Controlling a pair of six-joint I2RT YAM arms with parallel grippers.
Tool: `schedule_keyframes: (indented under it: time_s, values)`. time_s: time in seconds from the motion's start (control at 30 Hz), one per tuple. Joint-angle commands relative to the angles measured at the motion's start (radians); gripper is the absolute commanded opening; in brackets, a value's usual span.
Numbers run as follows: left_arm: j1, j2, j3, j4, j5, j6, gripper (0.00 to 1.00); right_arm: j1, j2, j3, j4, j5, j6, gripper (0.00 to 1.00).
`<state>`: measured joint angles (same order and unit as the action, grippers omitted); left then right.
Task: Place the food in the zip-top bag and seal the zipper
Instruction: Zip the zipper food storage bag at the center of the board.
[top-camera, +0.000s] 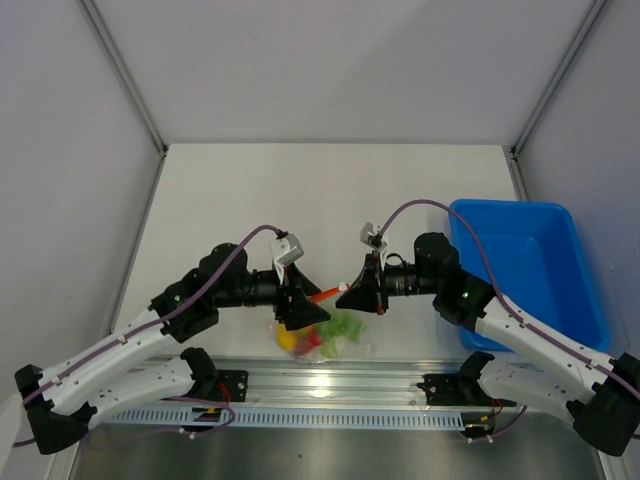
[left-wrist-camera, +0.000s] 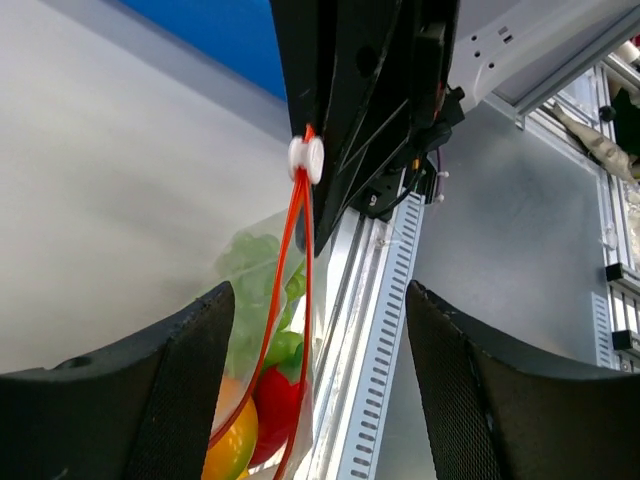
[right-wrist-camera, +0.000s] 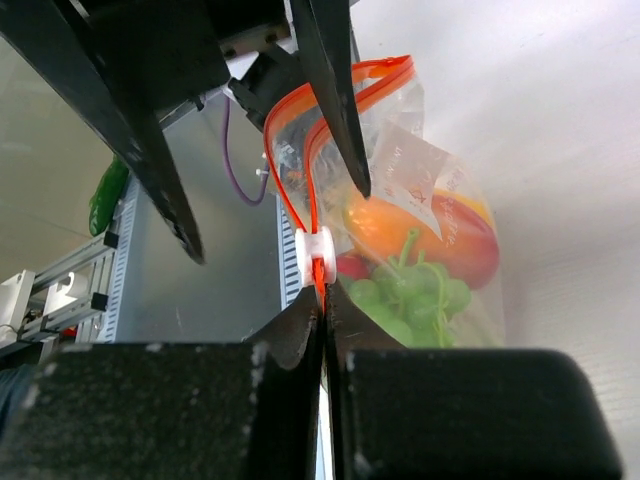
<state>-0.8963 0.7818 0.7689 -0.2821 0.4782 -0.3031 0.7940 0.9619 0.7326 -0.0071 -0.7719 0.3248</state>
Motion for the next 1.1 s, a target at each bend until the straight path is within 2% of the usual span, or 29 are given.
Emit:
schedule_keyframes:
  time_s: [0.0, 0.2, 0.33, 0.53, 0.7, 0.8, 1.07]
  values:
    - [0.008, 0.002, 0.113, 0.018, -0.01, 0.019, 0.72, 0.017, -0.041, -0.006, 0.09, 0.011, 0.008, 0.0]
    - [0.037, 0.088, 0.194, 0.03, 0.022, -0.005, 0.68, 0.034, -0.042, -0.006, 0.087, 0.003, -0.006, 0.0]
    - [0.04, 0.14, 0.214, 0.067, 0.08, -0.016, 0.53, 0.043, -0.035, -0.004, 0.09, -0.003, -0.007, 0.0]
    - [0.04, 0.185, 0.205, 0.087, 0.169, -0.027, 0.38, 0.05, -0.035, 0.008, 0.084, 0.0, -0.013, 0.0]
    - [0.056, 0.191, 0.19, 0.112, 0.233, -0.056, 0.37, 0.048, -0.026, 0.011, 0.082, -0.003, -0.02, 0.0]
    - [0.062, 0.192, 0.185, 0.116, 0.25, -0.064, 0.29, 0.048, -0.02, 0.011, 0.085, -0.001, -0.02, 0.0]
    - [0.063, 0.212, 0.181, 0.106, 0.261, -0.065, 0.31, 0.048, -0.011, 0.022, 0.081, -0.006, -0.024, 0.0]
